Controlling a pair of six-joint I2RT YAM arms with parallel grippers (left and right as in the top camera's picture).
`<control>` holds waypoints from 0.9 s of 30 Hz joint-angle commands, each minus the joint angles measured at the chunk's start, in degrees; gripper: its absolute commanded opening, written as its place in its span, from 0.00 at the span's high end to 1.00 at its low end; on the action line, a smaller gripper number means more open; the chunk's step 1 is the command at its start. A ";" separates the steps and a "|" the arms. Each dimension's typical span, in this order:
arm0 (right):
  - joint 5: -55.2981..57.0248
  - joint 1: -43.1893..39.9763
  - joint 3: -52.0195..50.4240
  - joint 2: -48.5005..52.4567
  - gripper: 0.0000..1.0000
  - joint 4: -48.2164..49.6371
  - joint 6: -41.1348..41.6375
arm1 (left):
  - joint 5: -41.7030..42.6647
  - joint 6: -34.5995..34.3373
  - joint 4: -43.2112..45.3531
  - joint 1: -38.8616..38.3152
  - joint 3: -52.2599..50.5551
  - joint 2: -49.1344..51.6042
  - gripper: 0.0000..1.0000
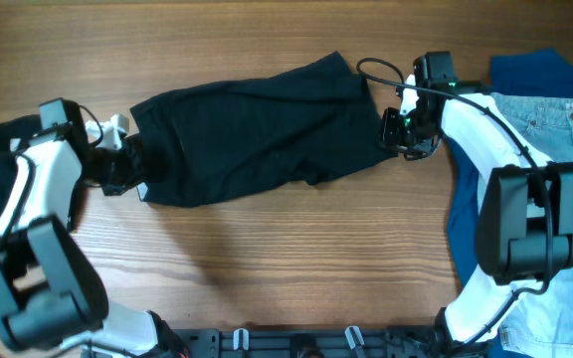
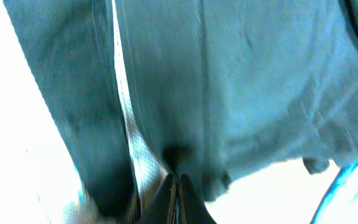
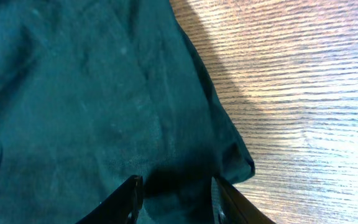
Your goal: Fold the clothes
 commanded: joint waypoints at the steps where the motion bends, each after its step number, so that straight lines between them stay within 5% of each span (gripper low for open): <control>1: -0.94 0.22 -0.48 2.62 0.59 0.15 -0.04 | -4.92 1.18 -6.40 0.13 0.70 -2.71 0.96; 6: -0.94 0.22 -0.50 4.50 0.59 0.39 0.17 | -12.94 -1.27 -8.98 0.13 -0.72 -2.16 0.94; 10: 0.44 0.22 -0.50 4.57 0.58 0.61 0.20 | -12.57 -5.90 -1.09 0.13 -0.70 -2.21 0.77; 14: 5.73 0.04 -1.84 6.03 0.61 -0.76 2.89 | -11.74 -5.11 -0.83 -0.61 -0.74 -2.19 0.76; 19: -4.02 0.04 1.49 0.04 0.48 -1.07 -6.29 | -11.89 -5.11 2.21 -5.42 -5.20 -2.19 0.69; 23: -2.23 0.04 2.67 -7.93 0.41 2.36 -2.49 | -17.77 -6.97 9.60 -9.25 -11.61 -2.14 0.73; 27: 0.44 0.04 1.18 -6.84 0.20 1.66 -1.70 | -23.15 -13.46 16.65 -8.85 -17.09 -2.14 0.60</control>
